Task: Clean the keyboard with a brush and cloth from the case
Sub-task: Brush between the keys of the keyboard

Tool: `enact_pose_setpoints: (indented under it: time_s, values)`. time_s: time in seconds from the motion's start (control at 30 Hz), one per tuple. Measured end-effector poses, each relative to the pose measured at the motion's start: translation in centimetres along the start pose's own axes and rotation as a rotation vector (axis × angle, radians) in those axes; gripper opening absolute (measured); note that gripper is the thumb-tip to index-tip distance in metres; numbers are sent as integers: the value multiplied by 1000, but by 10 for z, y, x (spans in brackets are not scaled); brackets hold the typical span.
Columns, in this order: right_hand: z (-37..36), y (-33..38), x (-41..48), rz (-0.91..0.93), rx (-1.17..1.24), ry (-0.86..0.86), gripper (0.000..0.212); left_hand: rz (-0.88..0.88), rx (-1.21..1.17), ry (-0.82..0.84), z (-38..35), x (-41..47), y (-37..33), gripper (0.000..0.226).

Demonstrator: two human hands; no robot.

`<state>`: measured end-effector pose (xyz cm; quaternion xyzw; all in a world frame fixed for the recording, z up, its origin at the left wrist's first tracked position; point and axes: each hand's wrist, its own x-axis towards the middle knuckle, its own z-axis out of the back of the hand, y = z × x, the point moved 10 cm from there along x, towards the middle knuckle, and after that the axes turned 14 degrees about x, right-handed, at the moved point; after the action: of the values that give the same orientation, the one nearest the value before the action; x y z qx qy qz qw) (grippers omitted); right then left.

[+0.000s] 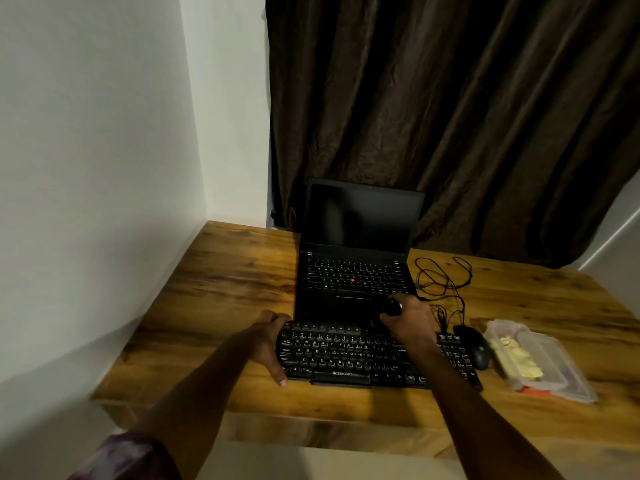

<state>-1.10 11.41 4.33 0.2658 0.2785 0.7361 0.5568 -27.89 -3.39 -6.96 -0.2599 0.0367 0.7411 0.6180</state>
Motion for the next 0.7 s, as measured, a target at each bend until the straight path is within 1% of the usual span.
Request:
enact_pose_setpoints:
  time_s: [0.13, 0.23, 0.37, 0.43, 0.5, 0.7]
  values:
    - [-29, 18, -5, -9, 189, 61, 49, -5, 2, 1, -1, 0, 0, 150]
    - [-32, 14, -4, -58, 263, 70, 55, -13, 14, 7, 0, -1, -1, 150]
    - [-12, -5, 1, -110, 221, 13, 57, -4, -1, 12, -1, -2, 0, 152]
    - [-2, -6, 1, -94, 154, -20, 52, -4, -5, 6, 0, -3, 1, 153]
    - [-2, 6, -2, -34, 78, -26, 45, -14, -9, 8, 0, -2, 1, 153]
    - [-48, 49, -9, 48, 146, 91, 37, -47, 6, -5, 1, -2, -1, 160]
